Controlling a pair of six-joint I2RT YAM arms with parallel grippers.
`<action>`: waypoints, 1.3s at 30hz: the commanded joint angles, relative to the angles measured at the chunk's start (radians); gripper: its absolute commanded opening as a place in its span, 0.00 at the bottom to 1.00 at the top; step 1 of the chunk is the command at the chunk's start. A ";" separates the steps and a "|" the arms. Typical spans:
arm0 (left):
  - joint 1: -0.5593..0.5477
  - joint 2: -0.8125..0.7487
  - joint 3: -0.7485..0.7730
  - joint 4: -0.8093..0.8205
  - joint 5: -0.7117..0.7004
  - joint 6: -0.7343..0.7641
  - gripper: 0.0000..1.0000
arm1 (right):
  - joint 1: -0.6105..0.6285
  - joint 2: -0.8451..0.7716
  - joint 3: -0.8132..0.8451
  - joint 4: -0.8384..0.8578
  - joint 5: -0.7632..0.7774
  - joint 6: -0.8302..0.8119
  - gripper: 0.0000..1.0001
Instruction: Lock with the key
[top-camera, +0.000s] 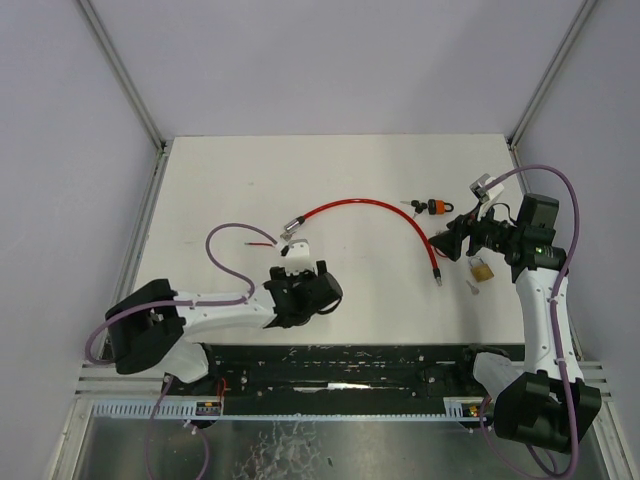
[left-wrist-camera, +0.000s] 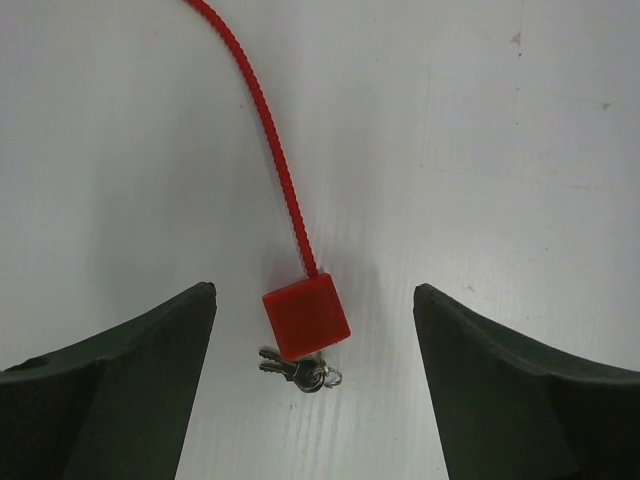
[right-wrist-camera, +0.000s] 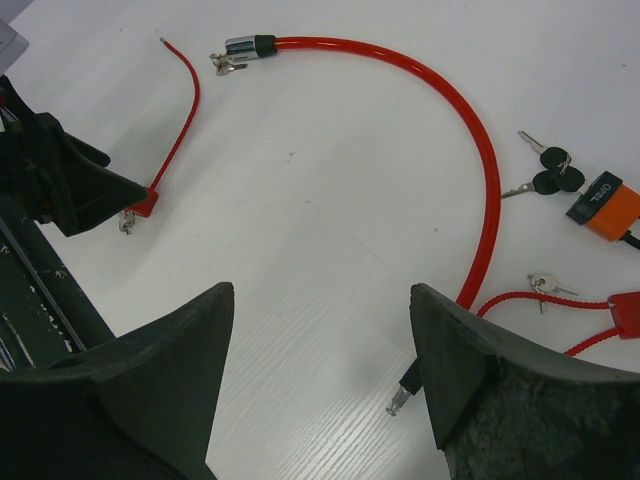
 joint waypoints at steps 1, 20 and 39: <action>-0.024 0.076 0.080 -0.153 -0.084 -0.105 0.79 | 0.000 -0.012 0.002 0.035 -0.010 -0.011 0.76; -0.050 0.088 0.138 -0.042 -0.244 0.120 1.00 | -0.002 -0.003 -0.001 0.032 -0.008 -0.019 0.77; -0.005 -0.313 -0.236 0.493 0.108 0.340 1.00 | -0.001 0.009 0.000 0.027 -0.026 -0.029 0.77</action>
